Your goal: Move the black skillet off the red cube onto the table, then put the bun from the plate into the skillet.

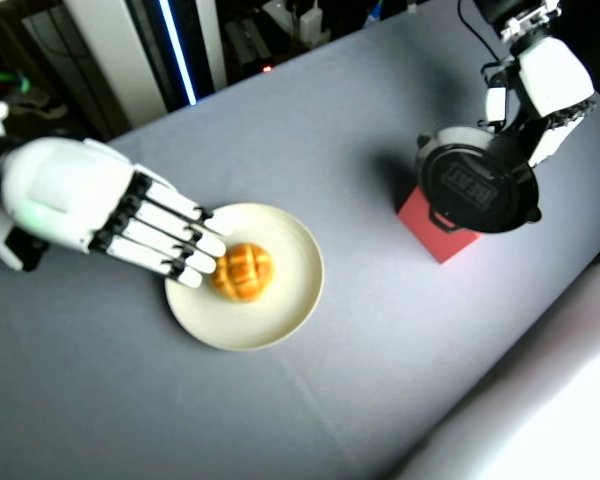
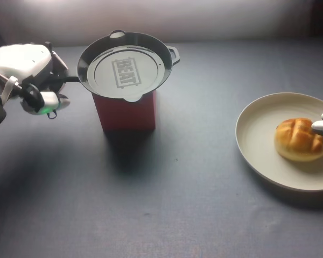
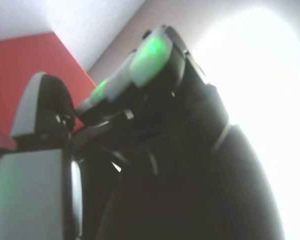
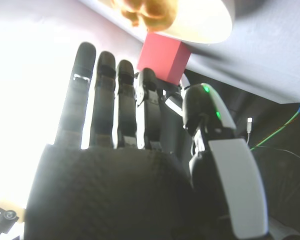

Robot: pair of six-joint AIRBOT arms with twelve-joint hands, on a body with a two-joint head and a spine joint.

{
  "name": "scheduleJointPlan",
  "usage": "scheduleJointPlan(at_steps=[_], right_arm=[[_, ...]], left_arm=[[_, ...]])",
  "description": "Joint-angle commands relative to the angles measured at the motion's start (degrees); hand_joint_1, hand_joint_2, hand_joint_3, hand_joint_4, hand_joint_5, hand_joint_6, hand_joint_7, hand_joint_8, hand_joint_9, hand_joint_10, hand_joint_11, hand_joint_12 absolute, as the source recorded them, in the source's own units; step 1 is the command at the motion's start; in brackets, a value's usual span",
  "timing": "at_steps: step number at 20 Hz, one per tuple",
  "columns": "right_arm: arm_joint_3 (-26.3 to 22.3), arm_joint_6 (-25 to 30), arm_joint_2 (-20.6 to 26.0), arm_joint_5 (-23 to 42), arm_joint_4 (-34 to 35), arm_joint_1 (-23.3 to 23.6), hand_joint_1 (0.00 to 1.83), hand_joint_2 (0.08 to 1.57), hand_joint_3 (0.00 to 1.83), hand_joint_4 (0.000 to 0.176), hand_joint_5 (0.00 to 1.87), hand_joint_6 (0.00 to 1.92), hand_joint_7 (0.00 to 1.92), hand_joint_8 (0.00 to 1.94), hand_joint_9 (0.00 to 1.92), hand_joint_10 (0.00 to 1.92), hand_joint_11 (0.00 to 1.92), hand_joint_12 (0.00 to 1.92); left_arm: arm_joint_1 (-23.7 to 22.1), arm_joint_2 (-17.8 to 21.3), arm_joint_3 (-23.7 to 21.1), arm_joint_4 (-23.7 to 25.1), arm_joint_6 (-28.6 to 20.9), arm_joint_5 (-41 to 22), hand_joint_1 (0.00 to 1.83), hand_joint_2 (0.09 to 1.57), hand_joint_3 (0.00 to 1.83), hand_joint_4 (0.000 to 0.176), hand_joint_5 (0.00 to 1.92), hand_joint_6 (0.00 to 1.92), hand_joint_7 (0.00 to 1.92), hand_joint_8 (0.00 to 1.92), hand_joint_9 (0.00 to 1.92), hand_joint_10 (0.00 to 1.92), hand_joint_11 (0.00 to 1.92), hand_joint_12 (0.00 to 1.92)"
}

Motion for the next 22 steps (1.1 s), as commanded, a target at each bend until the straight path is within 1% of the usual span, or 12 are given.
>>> scheduleJointPlan(at_steps=[1, 2, 4, 5, 6, 10, 11, 14, 15, 16, 17, 22], right_arm=[[0.29, 0.23, 0.08, 6.64, 1.08, 0.29, 0.39, 1.43, 0.00, 0.031, 0.38, 0.00, 0.36, 0.00, 0.39, 0.00, 0.15, 0.72], [0.29, 0.23, 0.04, 6.64, 1.08, 0.28, 0.38, 1.43, 0.00, 0.039, 0.38, 0.00, 0.36, 0.00, 0.39, 0.00, 0.14, 0.72], [0.31, 0.23, -0.04, 6.63, 1.08, 0.25, 0.39, 1.44, 0.00, 0.027, 0.39, 0.00, 0.37, 0.00, 0.40, 0.00, 0.12, 0.78], [0.32, 0.23, -0.08, 6.56, 1.08, 0.23, 0.43, 1.43, 0.00, 0.022, 0.39, 0.00, 0.37, 0.00, 0.40, 0.00, 0.13, 0.81], [0.33, 0.23, -0.10, 6.51, 1.08, 0.21, 0.41, 1.44, 0.00, 0.020, 0.39, 0.00, 0.37, 0.00, 0.40, 0.00, 0.12, 0.82], [0.48, 0.23, -0.34, 6.48, 1.08, 0.18, 0.36, 1.44, 0.00, 0.023, 0.39, 0.00, 0.37, 0.00, 0.39, 0.00, 0.10, 0.83], [0.50, 0.23, -0.45, 6.41, 1.08, 0.18, 0.38, 1.44, 0.00, 0.008, 0.40, 0.00, 0.39, 0.00, 0.40, 0.00, 0.12, 0.78], [0.52, 0.23, -0.55, 6.13, 1.08, 0.16, 0.38, 1.44, 0.00, 0.000, 0.40, 0.00, 0.40, 0.00, 0.41, 0.00, 0.14, 0.78], [0.52, 0.23, -0.55, 6.08, 1.09, 0.15, 0.39, 1.44, 0.00, 0.005, 0.41, 0.00, 0.41, 0.00, 0.42, 0.01, 0.16, 0.79], [0.53, 0.23, -0.55, 6.04, 1.09, 0.15, 0.41, 1.44, 0.00, 0.000, 0.43, 0.00, 0.42, 0.00, 0.43, 0.00, 0.17, 0.75], [0.53, 0.23, -0.55, 6.03, 1.09, 0.15, 0.40, 1.44, 0.00, 0.000, 0.43, 0.00, 0.41, 0.00, 0.42, 0.00, 0.16, 0.73], [0.52, 0.45, -0.66, 5.86, 1.13, 0.14, 0.37, 1.45, 0.00, 0.000, 0.46, 0.00, 0.42, 0.00, 0.45, 0.00, 0.19, 0.71]], left_arm=[[0.23, 0.26, 0.25, 1.63, -1.67, -7.68, 1.44, 1.27, 0.00, 0.116, 1.15, 1.92, 1.34, 1.92, 1.51, 1.92, 1.55, 1.92], [1.05, 0.27, 0.11, 2.14, -3.80, -8.91, 1.48, 1.26, 0.00, 0.115, 1.15, 1.92, 1.34, 1.92, 1.51, 1.92, 1.54, 1.92], [2.50, 0.45, -0.55, 2.75, -6.63, -11.12, 1.55, 1.25, 0.00, 0.115, 1.09, 1.92, 1.28, 1.92, 1.45, 1.92, 1.44, 1.92], [3.07, 0.49, -0.89, 3.07, -7.77, -12.27, 1.55, 1.23, 0.00, 0.115, 1.11, 1.92, 1.30, 1.92, 1.26, 1.92, 1.20, 1.92], [3.29, 0.50, -1.05, 3.35, -8.51, -12.94, 1.52, 1.23, 0.00, 0.115, 1.12, 1.92, 1.35, 1.92, 1.26, 1.92, 1.14, 1.91], [3.48, 1.04, -2.21, 5.15, -10.47, -15.61, 1.47, 1.25, 0.00, 0.120, 1.10, 1.92, 1.32, 1.92, 1.50, 1.92, 1.55, 1.92], [3.62, 1.24, -2.59, 5.71, -11.13, -16.48, 1.47, 1.25, 0.00, 0.121, 1.13, 1.92, 1.35, 1.92, 1.51, 1.92, 1.56, 1.92], [4.07, 2.19, -3.98, 7.51, -12.47, -18.80, 1.51, 1.21, 0.00, 0.116, 1.19, 1.92, 1.38, 1.92, 1.53, 1.92, 1.57, 1.92], [4.14, 2.64, -4.58, 8.27, -12.60, -19.36, 1.52, 1.21, 0.00, 0.110, 1.21, 1.92, 1.37, 1.92, 1.52, 1.92, 1.57, 1.92], [4.19, 3.27, -5.47, 9.31, -12.83, -20.31, 1.51, 1.21, 0.00, 0.032, 1.23, 1.92, 1.36, 1.92, 1.51, 1.92, 1.56, 1.92], [4.24, 3.83, -6.35, 10.12, -12.91, -21.33, 1.51, 1.21, 0.00, 0.000, 1.24, 1.92, 1.36, 1.92, 1.50, 1.92, 1.55, 1.92], [4.59, 6.11, -9.96, 12.93, -13.57, -26.54, 1.52, 1.21, 0.00, 0.000, 1.24, 1.92, 1.39, 1.92, 1.54, 1.92, 1.60, 1.92]])
